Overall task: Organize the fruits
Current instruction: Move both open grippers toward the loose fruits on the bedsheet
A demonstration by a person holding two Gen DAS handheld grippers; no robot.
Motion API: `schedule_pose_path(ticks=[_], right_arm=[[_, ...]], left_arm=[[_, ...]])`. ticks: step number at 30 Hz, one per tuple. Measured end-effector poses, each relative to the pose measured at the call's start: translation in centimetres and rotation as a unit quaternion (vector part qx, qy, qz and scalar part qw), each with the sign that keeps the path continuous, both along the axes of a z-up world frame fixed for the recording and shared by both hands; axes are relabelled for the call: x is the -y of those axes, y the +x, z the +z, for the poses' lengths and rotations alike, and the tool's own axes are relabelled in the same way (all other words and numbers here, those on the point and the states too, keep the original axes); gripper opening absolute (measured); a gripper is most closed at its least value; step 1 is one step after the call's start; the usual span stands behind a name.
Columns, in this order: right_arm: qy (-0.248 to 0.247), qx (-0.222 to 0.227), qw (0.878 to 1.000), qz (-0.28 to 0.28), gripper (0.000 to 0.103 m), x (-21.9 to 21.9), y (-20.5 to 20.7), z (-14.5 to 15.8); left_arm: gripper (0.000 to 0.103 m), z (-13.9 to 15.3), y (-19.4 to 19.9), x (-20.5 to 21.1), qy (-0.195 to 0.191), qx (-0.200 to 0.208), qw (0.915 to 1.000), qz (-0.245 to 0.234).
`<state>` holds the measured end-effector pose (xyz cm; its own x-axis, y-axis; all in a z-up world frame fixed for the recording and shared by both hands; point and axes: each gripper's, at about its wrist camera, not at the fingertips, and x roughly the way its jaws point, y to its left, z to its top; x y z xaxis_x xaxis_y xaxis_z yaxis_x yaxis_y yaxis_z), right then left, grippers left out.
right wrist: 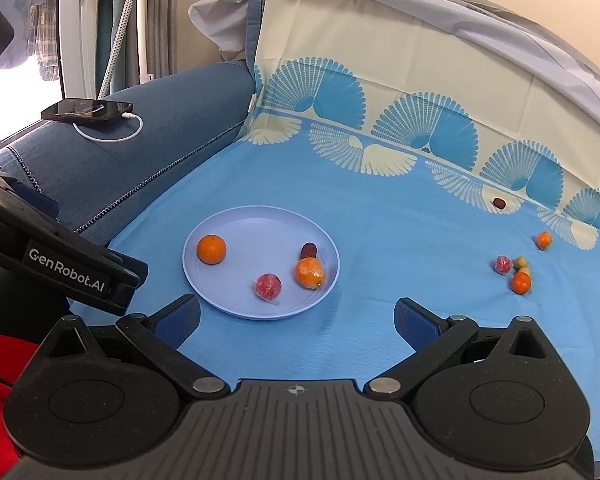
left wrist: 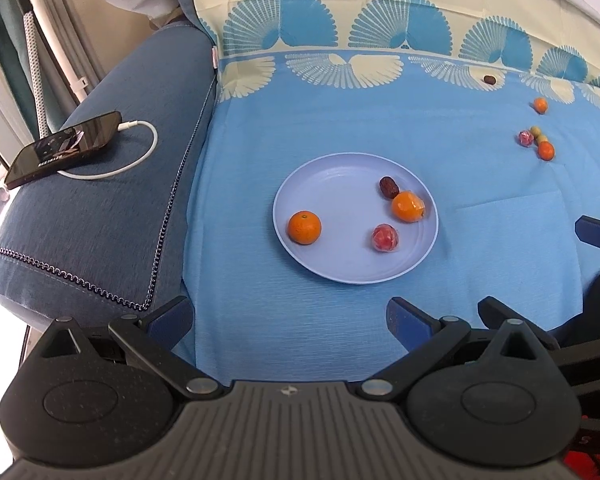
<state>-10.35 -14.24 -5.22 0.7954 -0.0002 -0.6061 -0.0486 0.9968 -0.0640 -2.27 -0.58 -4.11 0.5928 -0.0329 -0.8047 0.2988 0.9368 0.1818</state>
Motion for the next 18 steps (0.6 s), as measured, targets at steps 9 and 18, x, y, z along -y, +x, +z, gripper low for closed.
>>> schedule_pose_path(ticks=[9, 18], right_arm=[[0.029, 0.0, 0.999, -0.02, 0.102, 1.7, 0.6, -0.6], [0.05, 0.024, 0.992, -0.113, 0.102, 7.8, 2.2, -1.6]], left_arm=[[0.103, 0.0, 0.7, 1.6, 0.028, 0.008, 0.9996, -0.007], [0.103, 0.1, 3.7, 5.3, 0.028, -0.016, 0.9993, -0.02]])
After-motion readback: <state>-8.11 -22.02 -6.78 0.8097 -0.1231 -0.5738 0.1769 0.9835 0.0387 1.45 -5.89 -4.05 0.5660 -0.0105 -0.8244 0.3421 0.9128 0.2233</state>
